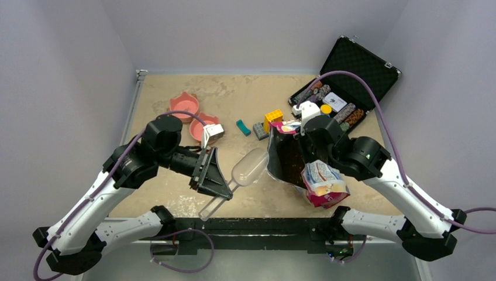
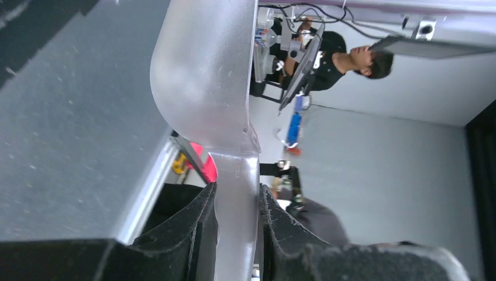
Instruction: Serve the pet food
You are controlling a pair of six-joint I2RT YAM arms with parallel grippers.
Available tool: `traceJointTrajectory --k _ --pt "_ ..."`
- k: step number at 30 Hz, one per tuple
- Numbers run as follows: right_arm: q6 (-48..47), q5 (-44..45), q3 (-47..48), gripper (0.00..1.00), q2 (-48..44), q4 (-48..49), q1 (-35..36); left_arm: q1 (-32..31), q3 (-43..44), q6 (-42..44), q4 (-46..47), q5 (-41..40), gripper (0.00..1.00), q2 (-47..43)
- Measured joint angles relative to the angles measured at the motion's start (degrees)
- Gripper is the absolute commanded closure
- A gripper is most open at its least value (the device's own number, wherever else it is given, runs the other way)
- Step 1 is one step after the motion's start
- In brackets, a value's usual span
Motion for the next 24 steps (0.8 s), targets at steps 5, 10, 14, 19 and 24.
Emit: traceJointTrajectory --k 5,10,14,19,24 --pt "-0.31 3.28 -1.38 1.00 -0.09 2.01 7.19 -0.26 -3.67 -13.97 5.14 1.60 1.00 2.51" --pt "-1.01 4.94 -3.45 1.00 -0.79 4.83 13.81 -2.16 -4.96 -19.69 8.57 2.05 1.00 10.03" --pt "-1.51 5.84 -4.57 1.00 -2.95 5.95 17.14 -2.71 -7.98 -19.50 7.93 0.74 1.00 13.05" --pt "-0.81 5.18 -5.62 1.00 -6.67 7.32 18.67 -1.57 -12.26 -12.09 3.08 -1.86 1.00 17.59" --pt "1.46 3.48 -6.82 1.00 -8.26 9.66 19.04 -0.31 -11.06 -0.81 -2.36 -5.97 1.00 22.40"
